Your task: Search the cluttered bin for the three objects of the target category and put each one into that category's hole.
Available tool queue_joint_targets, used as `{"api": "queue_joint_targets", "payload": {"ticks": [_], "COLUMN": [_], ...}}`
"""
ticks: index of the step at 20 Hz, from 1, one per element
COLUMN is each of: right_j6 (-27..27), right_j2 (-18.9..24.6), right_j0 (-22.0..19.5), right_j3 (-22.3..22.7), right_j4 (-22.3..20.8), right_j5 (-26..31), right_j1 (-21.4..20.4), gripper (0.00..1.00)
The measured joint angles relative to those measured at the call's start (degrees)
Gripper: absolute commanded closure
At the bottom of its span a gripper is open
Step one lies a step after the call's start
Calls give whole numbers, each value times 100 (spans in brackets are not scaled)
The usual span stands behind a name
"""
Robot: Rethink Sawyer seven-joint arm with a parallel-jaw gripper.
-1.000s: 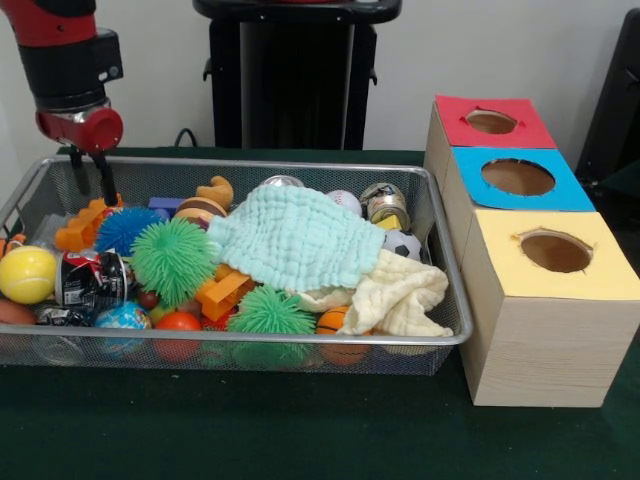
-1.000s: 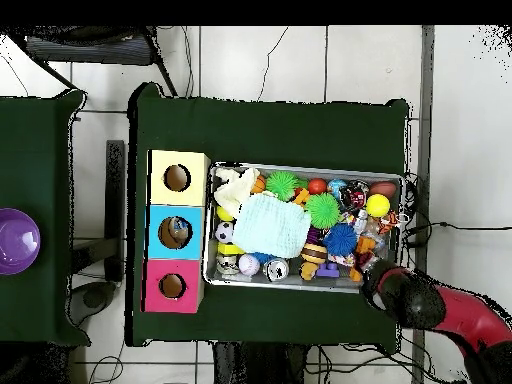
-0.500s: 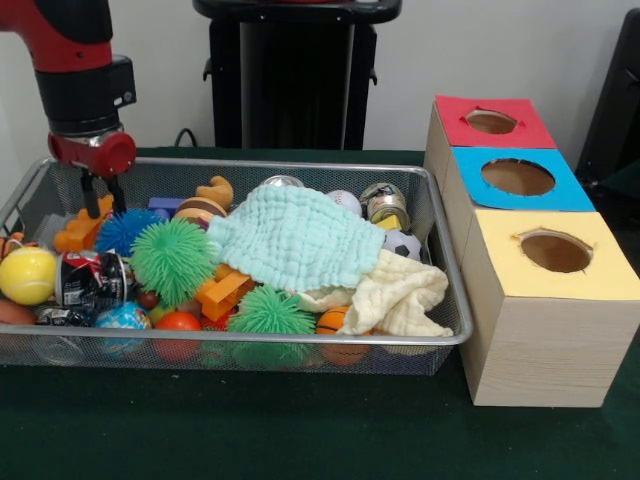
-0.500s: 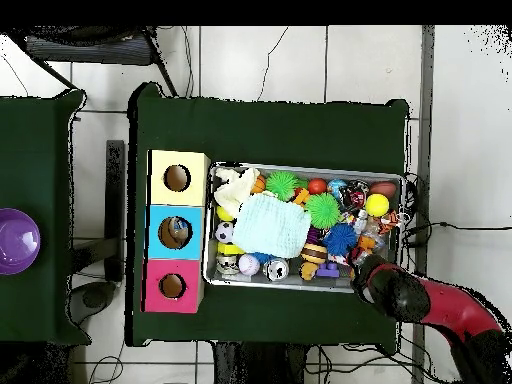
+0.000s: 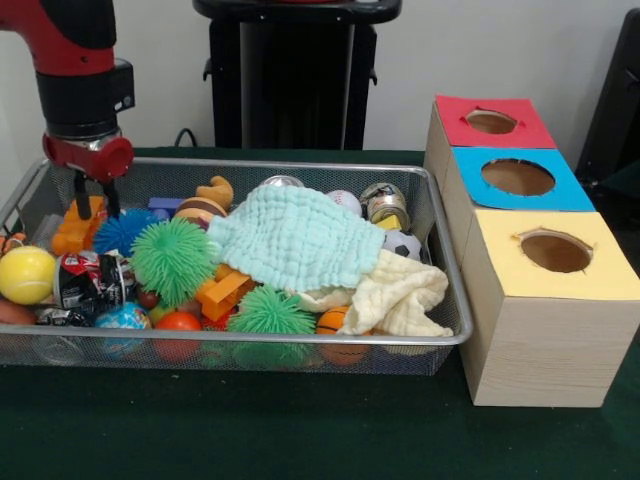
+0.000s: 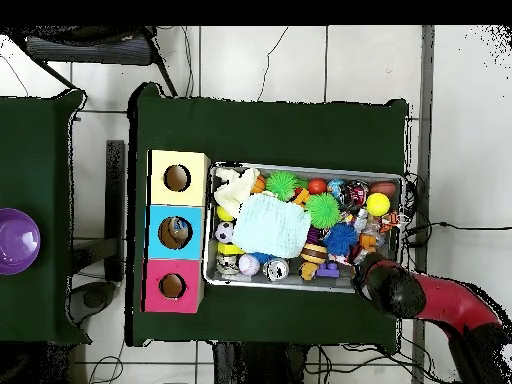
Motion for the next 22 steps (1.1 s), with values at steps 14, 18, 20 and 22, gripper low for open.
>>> {"api": "queue_joint_targets", "payload": {"ticks": [14,18,20,22], "right_j6": [0,0,0,0], "right_j2": [-875,-963,-970,-967], "right_j0": [1003,1096,1091,1038], "right_j3": [-423,-449,-440,-409], "right_j4": [-45,-45,-41,-16], "right_j5": [-4,-5,-6,14], "right_j1": [103,103,80,33], "gripper": [0,0,0,0]}}
